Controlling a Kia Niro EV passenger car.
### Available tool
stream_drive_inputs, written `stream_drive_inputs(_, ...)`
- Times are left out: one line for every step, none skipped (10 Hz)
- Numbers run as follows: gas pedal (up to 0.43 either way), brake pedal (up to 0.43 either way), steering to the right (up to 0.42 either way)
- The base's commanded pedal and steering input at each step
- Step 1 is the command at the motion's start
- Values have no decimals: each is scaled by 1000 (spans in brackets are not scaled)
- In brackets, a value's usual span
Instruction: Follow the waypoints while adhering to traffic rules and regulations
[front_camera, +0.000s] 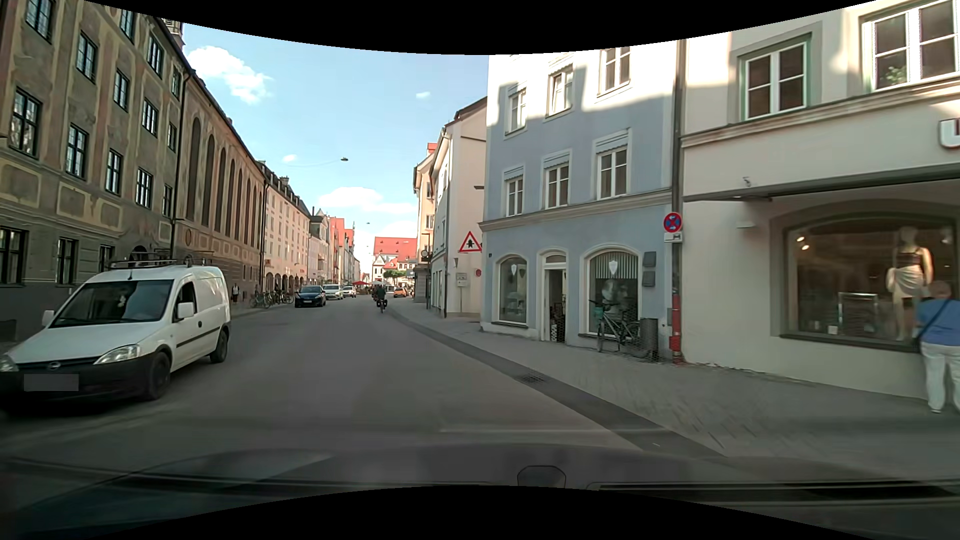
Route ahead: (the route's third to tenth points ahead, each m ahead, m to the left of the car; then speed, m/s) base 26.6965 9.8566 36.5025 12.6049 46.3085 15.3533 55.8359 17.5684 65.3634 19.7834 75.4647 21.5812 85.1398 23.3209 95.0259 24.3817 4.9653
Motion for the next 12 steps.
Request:
stream_drive_inputs(130,6,-213)
stream_drive_inputs(130,6,-208)
stream_drive_inputs(118,6,-206)
stream_drive_inputs(118,6,-203)
stream_drive_inputs(118,6,-197)
stream_drive_inputs(118,6,-189)
stream_drive_inputs(87,6,-175)
stream_drive_inputs(87,6,-162)
stream_drive_inputs(87,6,-146)
stream_drive_inputs(87,6,-130)
stream_drive_inputs(87,6,-109)
stream_drive_inputs(87,6,-96)
